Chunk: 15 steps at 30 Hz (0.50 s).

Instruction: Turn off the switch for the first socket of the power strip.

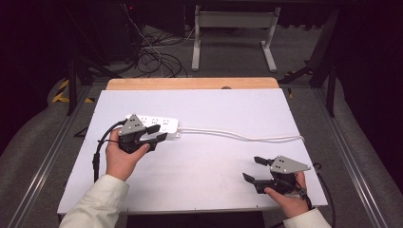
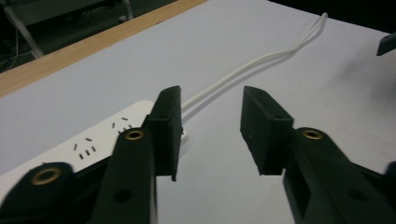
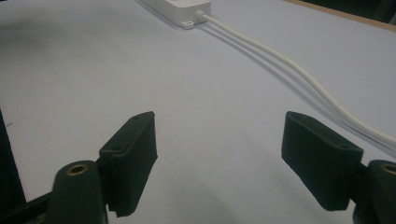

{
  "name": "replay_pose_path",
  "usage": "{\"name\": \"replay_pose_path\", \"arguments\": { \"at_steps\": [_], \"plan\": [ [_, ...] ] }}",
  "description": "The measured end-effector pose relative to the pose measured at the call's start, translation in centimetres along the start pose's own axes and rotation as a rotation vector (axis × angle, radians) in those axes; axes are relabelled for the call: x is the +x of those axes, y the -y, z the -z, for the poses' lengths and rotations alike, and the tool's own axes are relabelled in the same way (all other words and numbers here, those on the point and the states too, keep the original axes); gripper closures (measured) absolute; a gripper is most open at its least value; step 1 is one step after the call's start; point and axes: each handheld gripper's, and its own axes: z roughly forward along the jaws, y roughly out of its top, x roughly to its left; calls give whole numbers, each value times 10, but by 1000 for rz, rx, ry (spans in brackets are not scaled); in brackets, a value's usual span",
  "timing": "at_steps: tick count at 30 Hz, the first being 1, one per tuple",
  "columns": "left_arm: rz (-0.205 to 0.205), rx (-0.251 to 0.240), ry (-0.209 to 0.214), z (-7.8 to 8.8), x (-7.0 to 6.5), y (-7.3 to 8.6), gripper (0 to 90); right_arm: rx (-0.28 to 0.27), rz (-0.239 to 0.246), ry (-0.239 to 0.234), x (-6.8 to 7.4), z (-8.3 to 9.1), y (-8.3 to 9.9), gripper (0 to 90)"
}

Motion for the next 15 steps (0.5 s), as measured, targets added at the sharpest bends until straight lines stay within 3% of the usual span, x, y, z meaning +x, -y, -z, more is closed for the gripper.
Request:
{"name": "replay_pose_path", "arguments": {
  "at_steps": [6,9,15],
  "plan": [
    [-7,31,8,-10,9,-5,888,0,0,-1,0,0,0,271],
    [14,36,2,-15,12,-7,899,-1,1,-2,-1,0,0,271],
    [1,80,-4,-27,16,-12,900,0,1,-2,-1,0,0,270]
  ]
}}
